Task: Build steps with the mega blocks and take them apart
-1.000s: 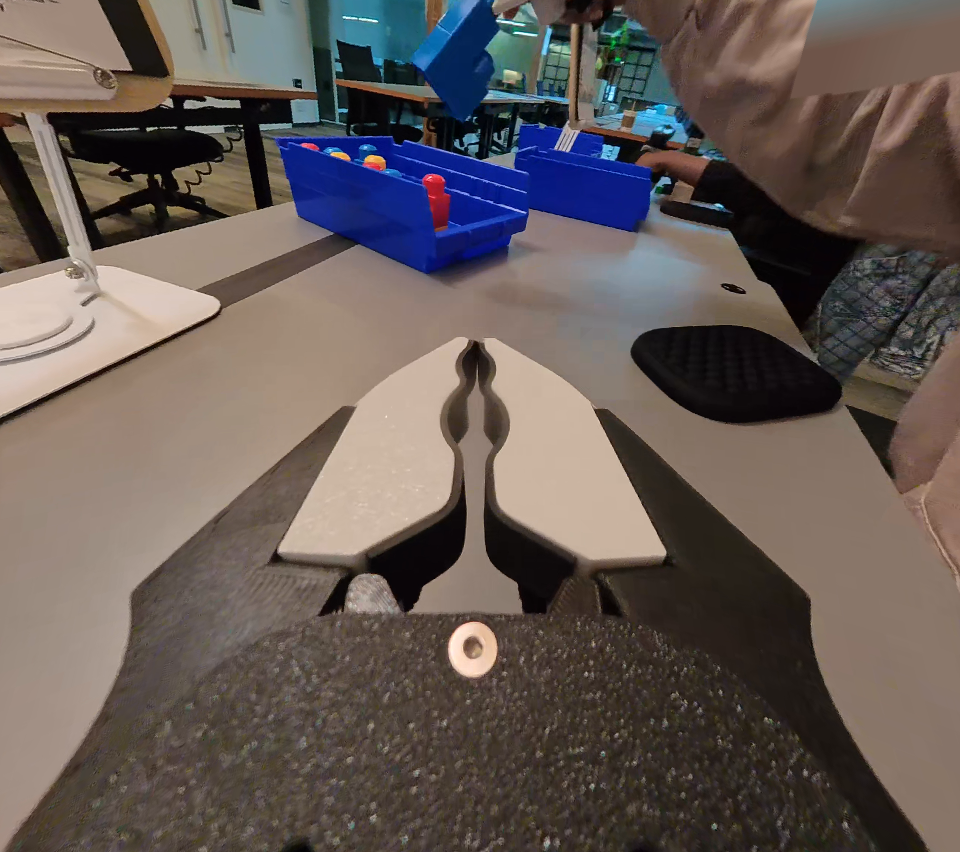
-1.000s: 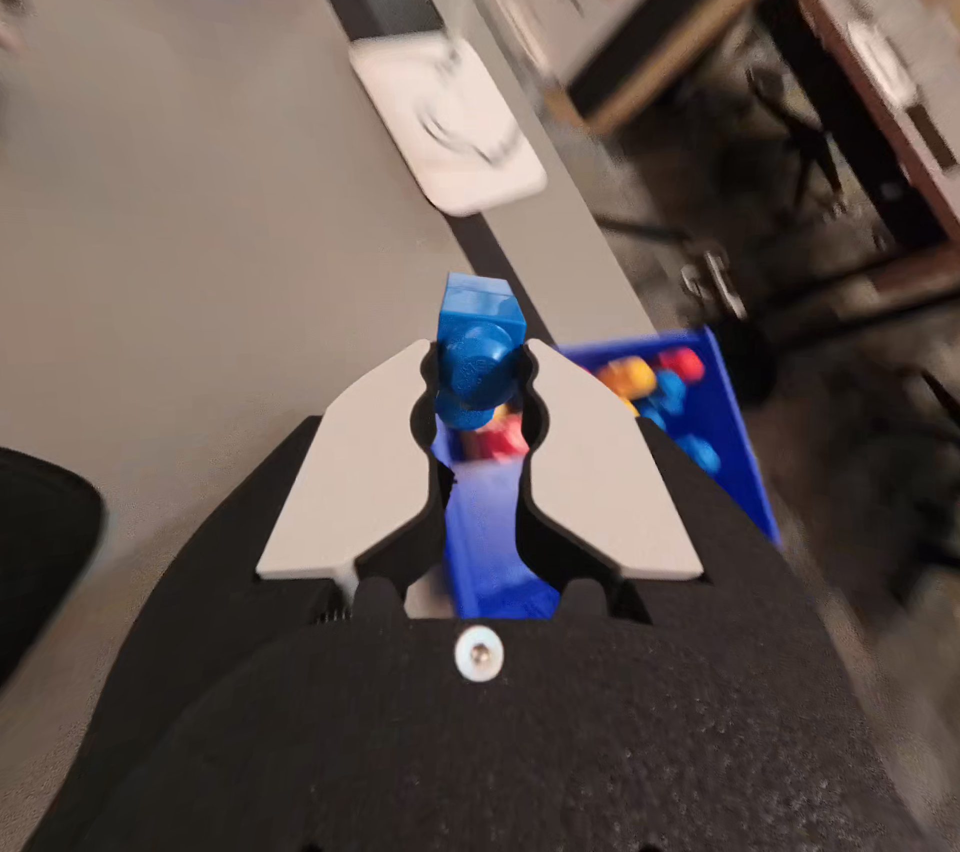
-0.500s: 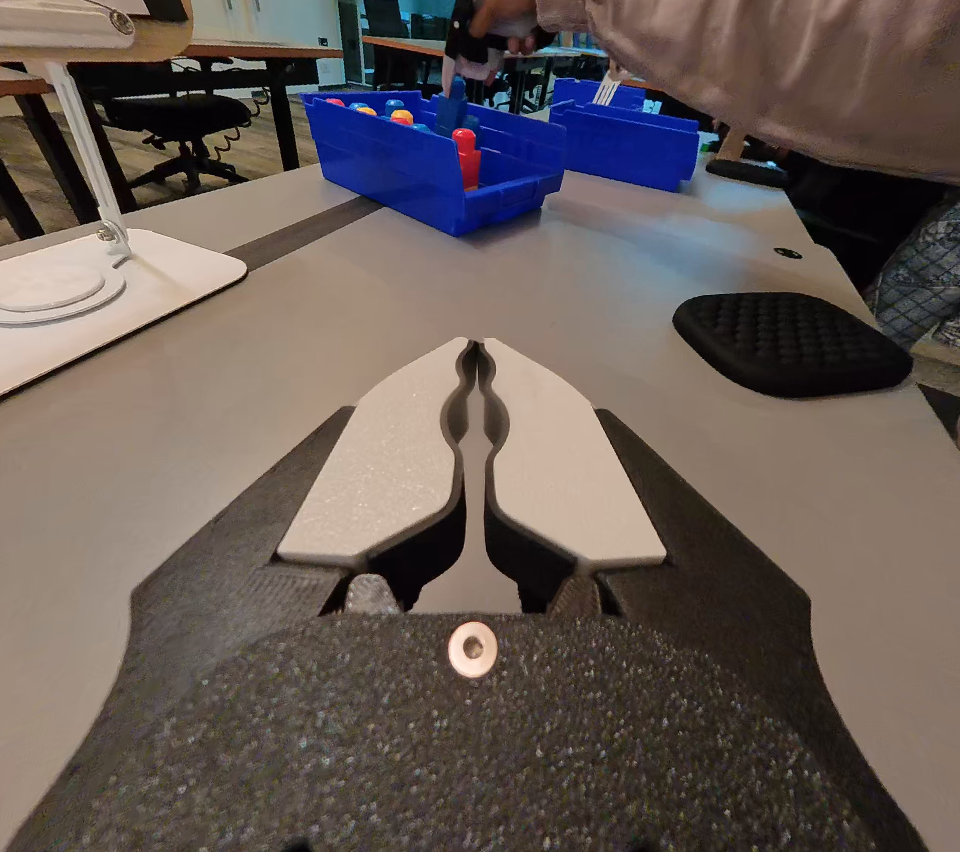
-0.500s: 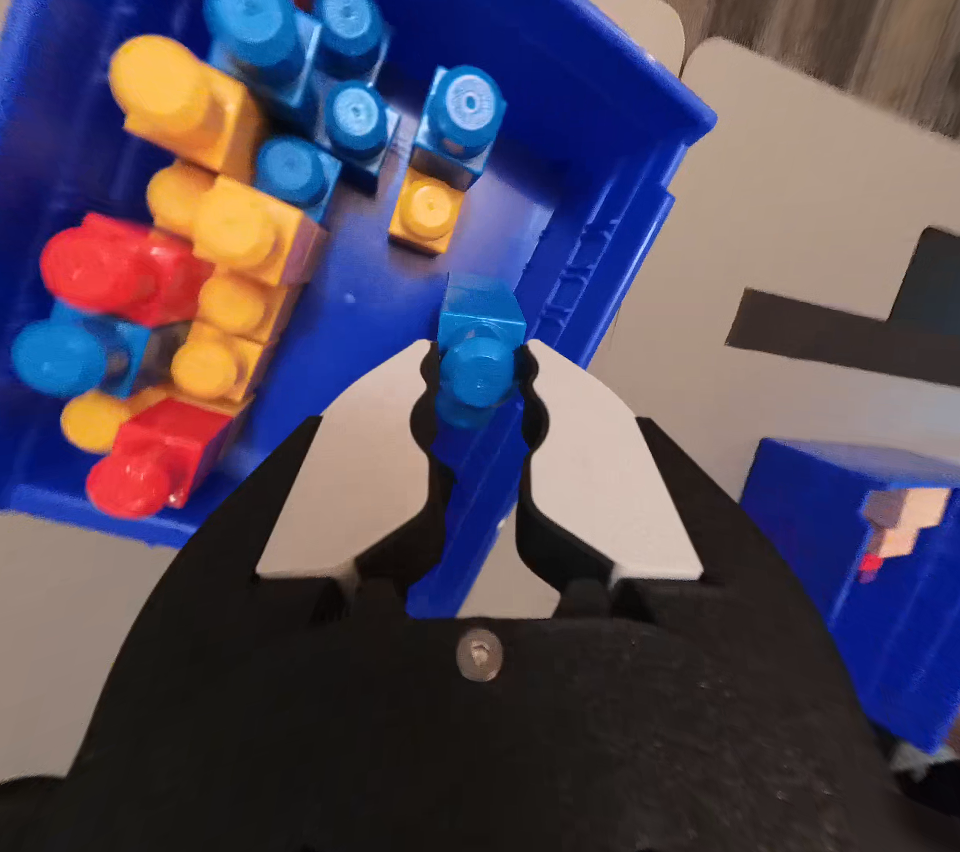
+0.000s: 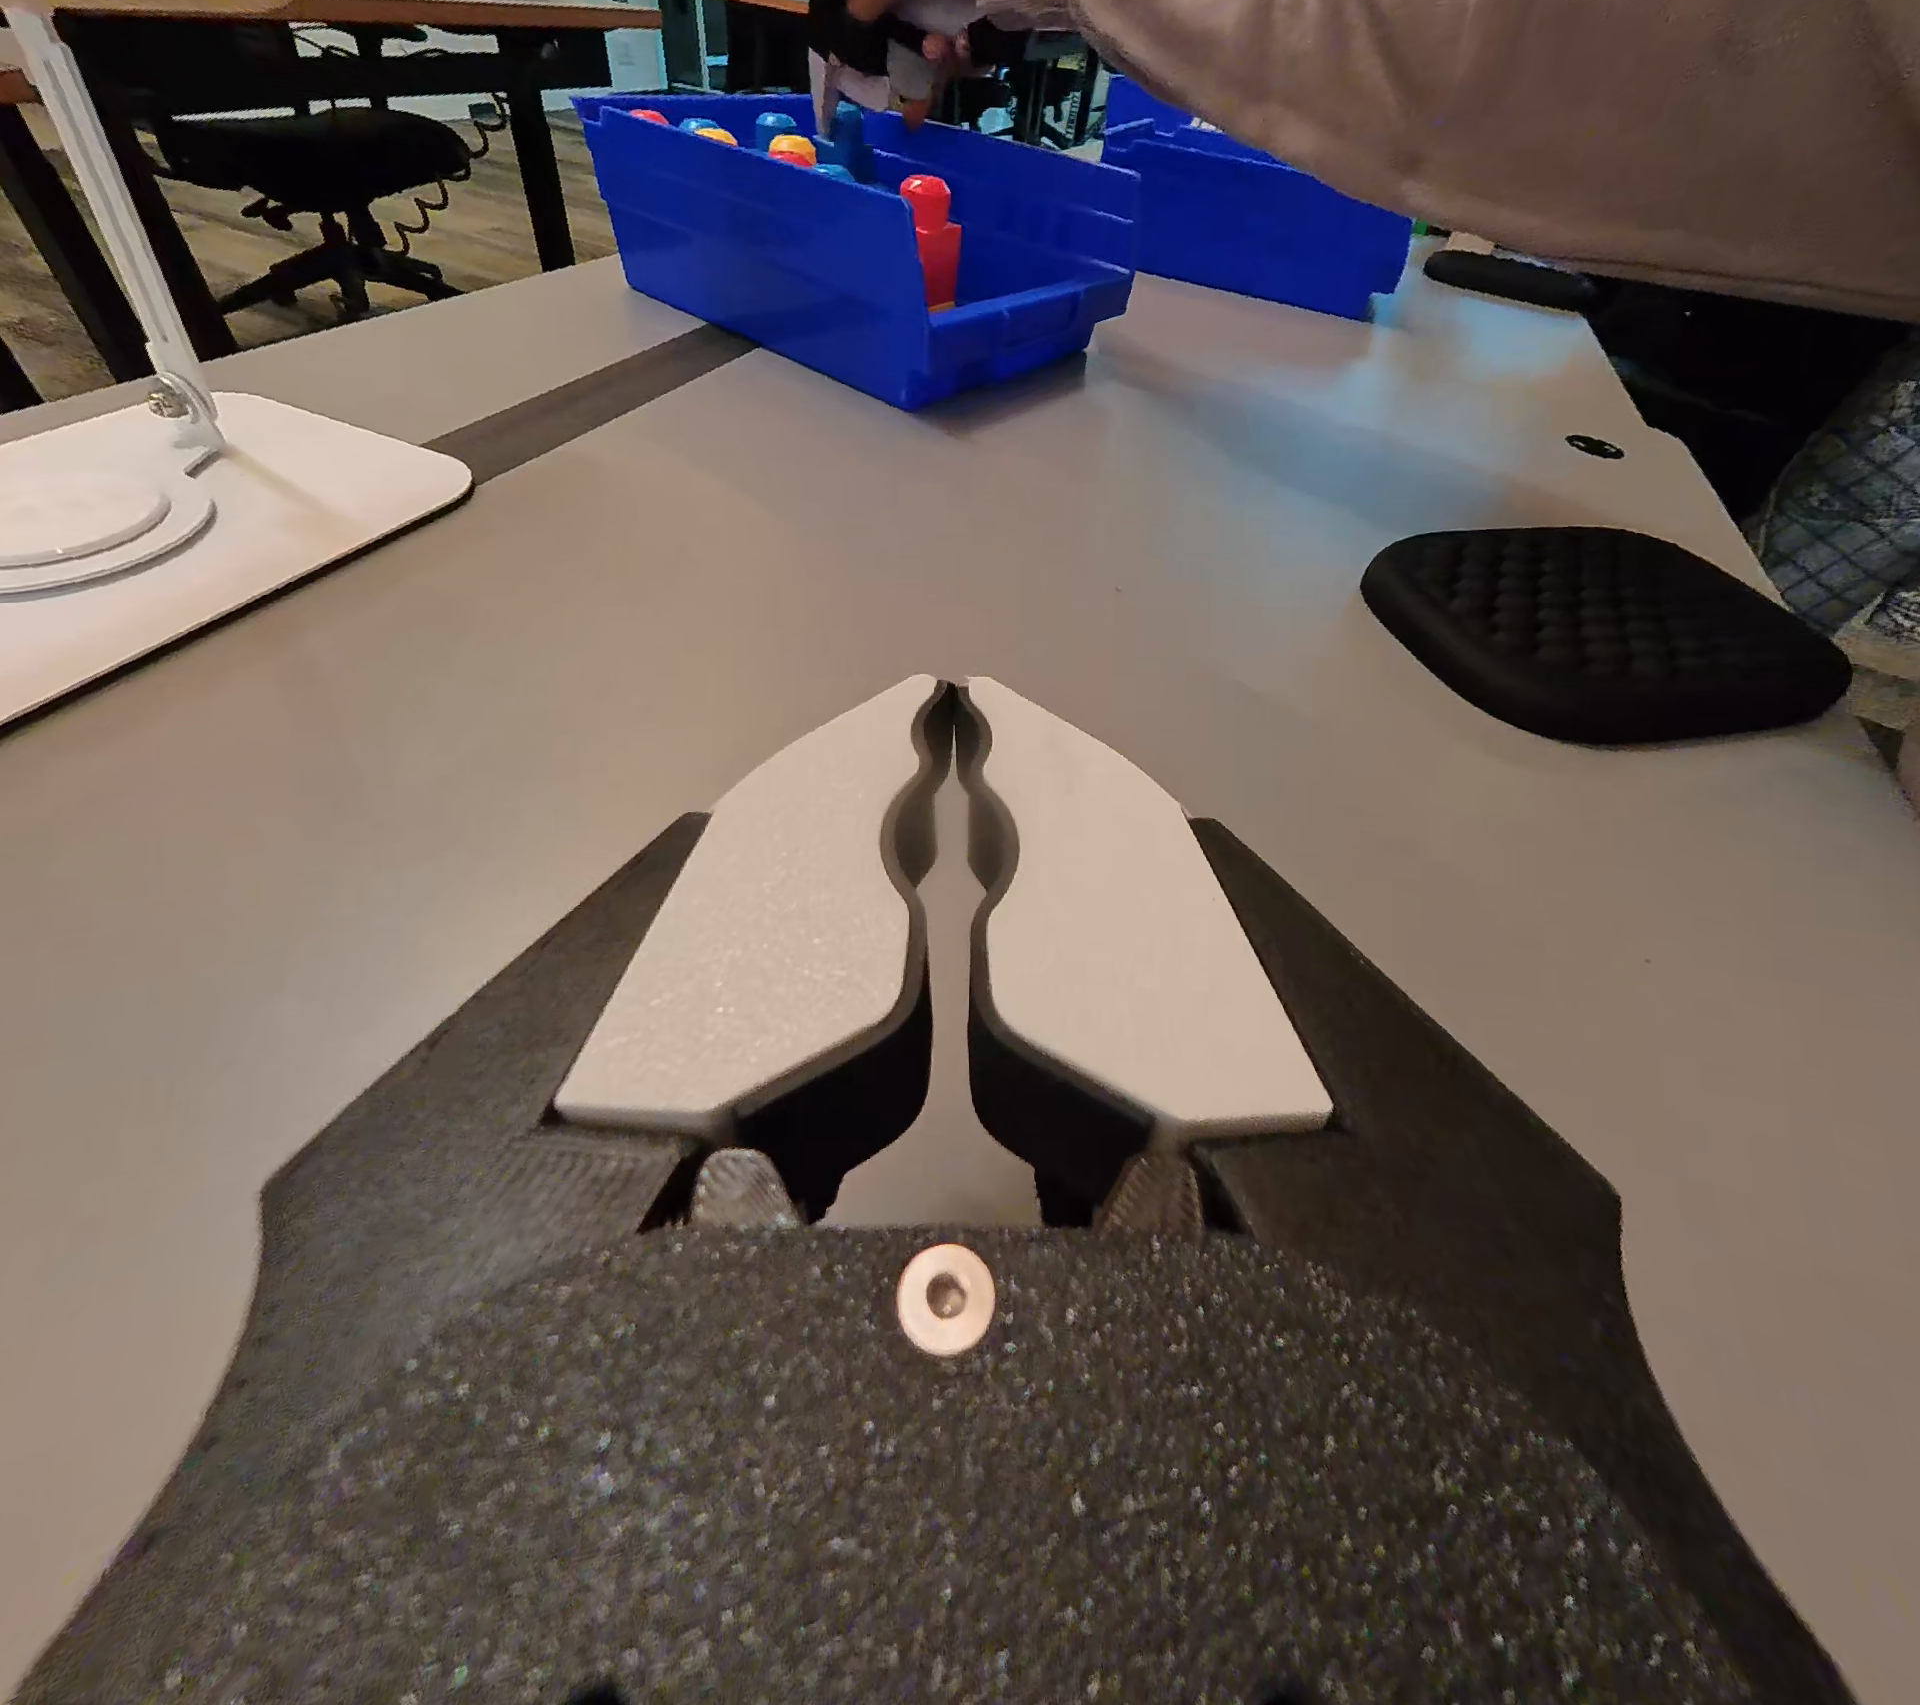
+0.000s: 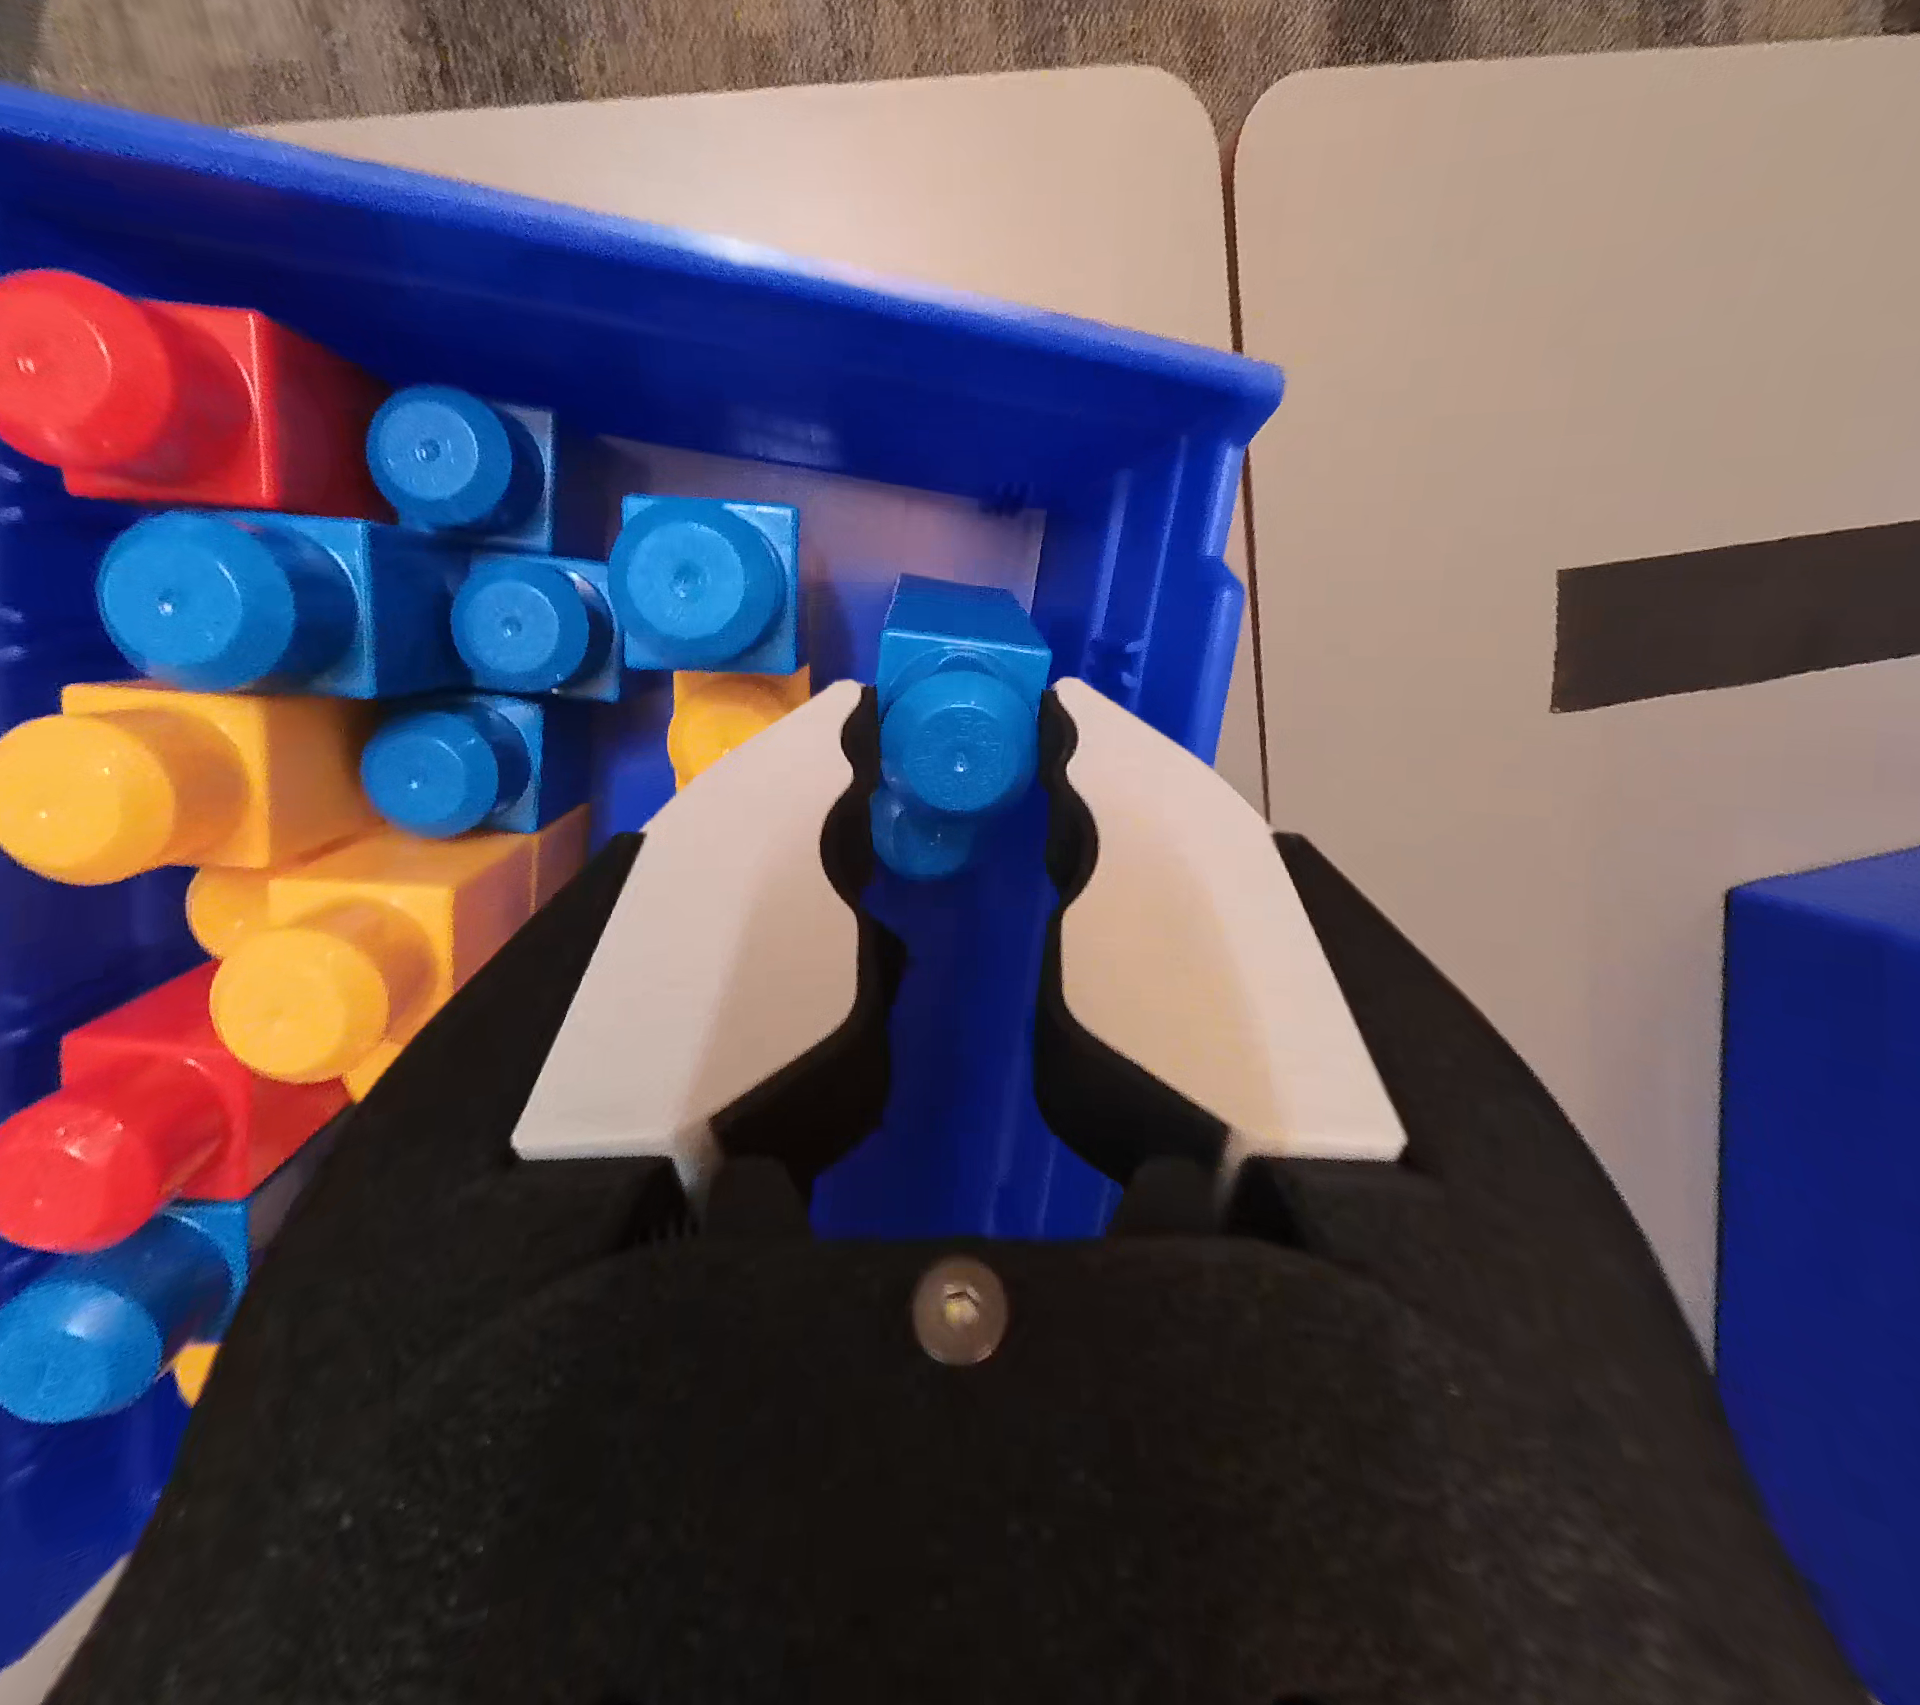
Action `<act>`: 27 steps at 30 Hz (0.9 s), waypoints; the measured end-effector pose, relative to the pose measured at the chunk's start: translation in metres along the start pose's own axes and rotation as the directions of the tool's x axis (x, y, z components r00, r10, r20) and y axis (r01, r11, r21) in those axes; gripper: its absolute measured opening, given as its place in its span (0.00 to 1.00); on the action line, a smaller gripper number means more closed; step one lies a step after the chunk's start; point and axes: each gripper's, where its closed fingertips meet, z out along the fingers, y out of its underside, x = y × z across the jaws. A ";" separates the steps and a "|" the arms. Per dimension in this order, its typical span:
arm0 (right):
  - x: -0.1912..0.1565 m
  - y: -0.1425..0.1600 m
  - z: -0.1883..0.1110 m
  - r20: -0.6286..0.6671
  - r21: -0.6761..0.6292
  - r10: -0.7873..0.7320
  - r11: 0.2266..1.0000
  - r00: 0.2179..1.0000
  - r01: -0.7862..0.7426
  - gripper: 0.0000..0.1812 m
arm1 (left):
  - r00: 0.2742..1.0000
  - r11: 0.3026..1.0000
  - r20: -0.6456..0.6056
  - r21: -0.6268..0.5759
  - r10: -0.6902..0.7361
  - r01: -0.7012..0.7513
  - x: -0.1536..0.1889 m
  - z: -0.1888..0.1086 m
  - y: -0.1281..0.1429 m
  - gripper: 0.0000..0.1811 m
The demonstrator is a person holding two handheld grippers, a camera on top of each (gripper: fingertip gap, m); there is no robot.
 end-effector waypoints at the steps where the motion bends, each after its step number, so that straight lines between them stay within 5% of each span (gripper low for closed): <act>1: 0.000 -0.002 -0.001 -0.001 0.014 0.001 1.000 1.000 -0.001 0.18 | 1.000 1.000 -0.001 -0.001 0.002 -0.002 0.000 0.000 0.000 0.00; 6: -0.009 -0.023 -0.027 0.054 0.159 -0.020 0.987 0.998 0.011 0.23 | 1.000 1.000 0.008 0.006 0.011 -0.011 0.000 -0.001 -0.002 0.00; 9: -0.033 -0.042 -0.074 0.148 0.385 -0.092 0.922 0.985 0.029 0.22 | 0.999 1.000 0.030 0.017 0.019 -0.019 -0.001 -0.003 -0.006 0.00; 12: -0.079 -0.040 -0.145 0.291 0.636 -0.214 0.771 0.933 -0.021 0.17 | 0.998 0.998 0.057 0.044 0.032 -0.034 -0.003 -0.006 -0.014 0.00; 15: -0.122 0.000 -0.203 0.375 0.775 -0.323 0.624 0.869 -0.103 0.09 | 0.992 0.995 0.118 0.079 0.048 -0.058 -0.011 -0.013 -0.024 0.00; 19: -0.167 0.072 -0.237 0.392 0.859 -0.383 0.478 0.836 -0.184 0.00 | 0.965 0.984 0.254 0.148 0.062 -0.102 -0.032 -0.036 -0.050 0.00; 27: -0.271 0.187 -0.221 0.462 0.839 -0.495 0.512 0.736 -0.182 0.00 | 0.763 0.965 0.646 0.221 -0.039 -0.138 -0.131 -0.154 -0.104 0.00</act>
